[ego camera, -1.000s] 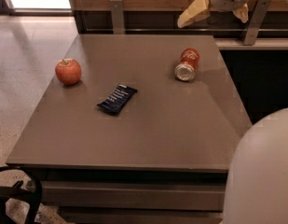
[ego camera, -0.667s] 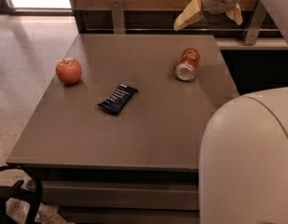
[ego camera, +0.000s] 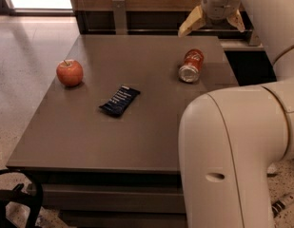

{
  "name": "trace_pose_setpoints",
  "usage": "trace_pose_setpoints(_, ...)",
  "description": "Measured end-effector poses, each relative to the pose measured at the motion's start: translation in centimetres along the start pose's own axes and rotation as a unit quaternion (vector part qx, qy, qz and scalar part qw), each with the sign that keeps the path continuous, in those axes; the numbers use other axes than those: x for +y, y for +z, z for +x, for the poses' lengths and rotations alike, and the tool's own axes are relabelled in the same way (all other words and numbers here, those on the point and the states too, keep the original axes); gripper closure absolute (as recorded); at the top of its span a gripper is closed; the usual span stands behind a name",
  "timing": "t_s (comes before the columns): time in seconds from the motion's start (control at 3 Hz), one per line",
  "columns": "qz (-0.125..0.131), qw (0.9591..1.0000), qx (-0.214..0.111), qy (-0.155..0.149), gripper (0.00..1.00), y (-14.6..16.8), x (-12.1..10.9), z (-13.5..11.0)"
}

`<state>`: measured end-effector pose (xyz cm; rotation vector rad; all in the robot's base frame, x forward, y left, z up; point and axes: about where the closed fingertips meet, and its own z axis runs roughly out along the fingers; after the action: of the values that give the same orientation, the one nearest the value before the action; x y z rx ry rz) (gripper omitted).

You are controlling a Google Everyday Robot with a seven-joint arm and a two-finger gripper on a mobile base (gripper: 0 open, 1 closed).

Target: Place coke can upright

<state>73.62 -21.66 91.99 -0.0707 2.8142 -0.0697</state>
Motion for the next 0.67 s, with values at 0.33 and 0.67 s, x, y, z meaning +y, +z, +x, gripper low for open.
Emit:
trace_pose_setpoints(0.33,0.015,0.9997,0.019,0.001,0.0,0.49,-0.01,0.36)
trace_pose_setpoints(0.67,0.026,0.9993,0.026,0.001,0.0,0.63,0.12,0.45)
